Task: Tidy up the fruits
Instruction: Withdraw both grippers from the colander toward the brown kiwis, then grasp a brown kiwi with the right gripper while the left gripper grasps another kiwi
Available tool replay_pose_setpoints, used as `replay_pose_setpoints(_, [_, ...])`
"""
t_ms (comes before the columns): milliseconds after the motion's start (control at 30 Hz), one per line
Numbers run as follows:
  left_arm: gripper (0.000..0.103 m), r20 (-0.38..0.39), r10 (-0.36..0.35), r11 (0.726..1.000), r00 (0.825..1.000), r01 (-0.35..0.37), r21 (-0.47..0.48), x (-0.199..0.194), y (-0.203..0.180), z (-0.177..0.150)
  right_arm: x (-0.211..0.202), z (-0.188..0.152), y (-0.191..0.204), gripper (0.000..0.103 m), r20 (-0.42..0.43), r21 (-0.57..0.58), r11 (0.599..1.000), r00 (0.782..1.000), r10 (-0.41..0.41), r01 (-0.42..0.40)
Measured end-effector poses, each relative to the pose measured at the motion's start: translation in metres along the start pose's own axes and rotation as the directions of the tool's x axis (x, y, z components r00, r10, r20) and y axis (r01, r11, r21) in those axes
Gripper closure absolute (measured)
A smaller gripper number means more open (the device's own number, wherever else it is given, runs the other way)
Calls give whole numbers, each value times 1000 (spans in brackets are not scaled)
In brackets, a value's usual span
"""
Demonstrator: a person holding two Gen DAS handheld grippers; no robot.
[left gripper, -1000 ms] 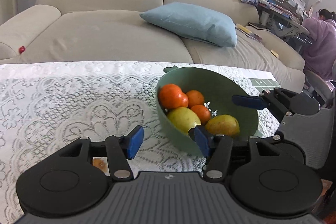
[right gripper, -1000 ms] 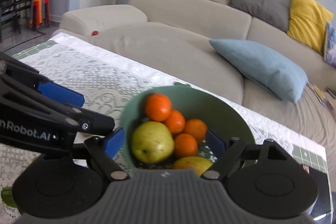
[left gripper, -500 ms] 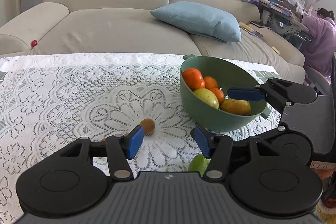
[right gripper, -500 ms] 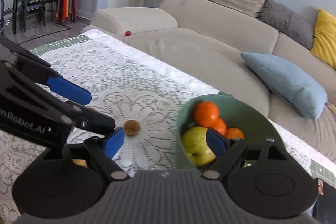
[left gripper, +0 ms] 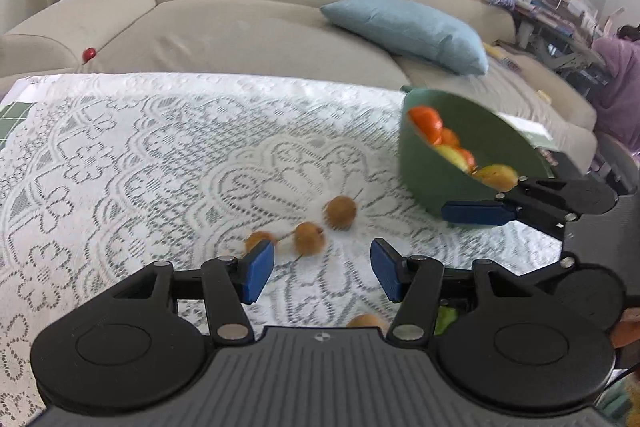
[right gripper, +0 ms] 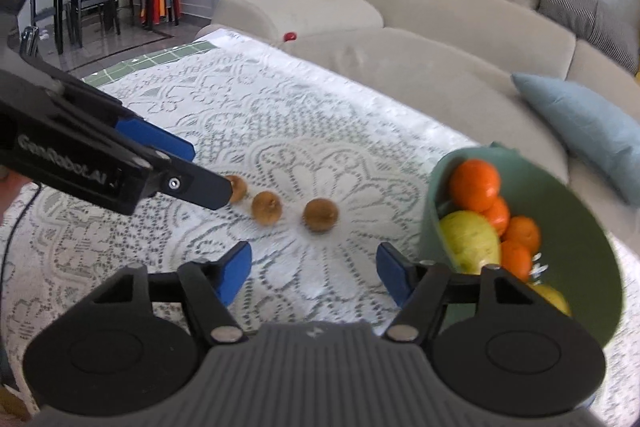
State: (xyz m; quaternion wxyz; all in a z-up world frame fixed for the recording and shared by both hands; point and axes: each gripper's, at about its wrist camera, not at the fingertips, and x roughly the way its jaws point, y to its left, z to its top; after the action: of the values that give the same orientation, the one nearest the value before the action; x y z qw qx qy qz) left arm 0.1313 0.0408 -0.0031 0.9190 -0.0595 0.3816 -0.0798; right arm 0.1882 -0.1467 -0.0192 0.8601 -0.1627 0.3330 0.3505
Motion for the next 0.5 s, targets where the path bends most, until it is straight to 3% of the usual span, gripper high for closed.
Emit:
replay_pose_setpoints(167, [38, -20, 2, 1000, 1000, -1, 30, 6, 3, -9, 11, -3, -6, 50, -15, 82, 995, 998, 54, -52])
replay_pose_setpoints(333, [43, -17, 85, 993, 996, -83, 86, 15, 7, -13, 26, -2, -9, 64, -20, 123, 991, 998, 54, -51])
replay_pose_setpoints(500, [48, -3, 143, 977, 990, -141, 163, 25, 7, -17, 38, 3, -6, 67, -4, 106, 994, 1000, 23, -23])
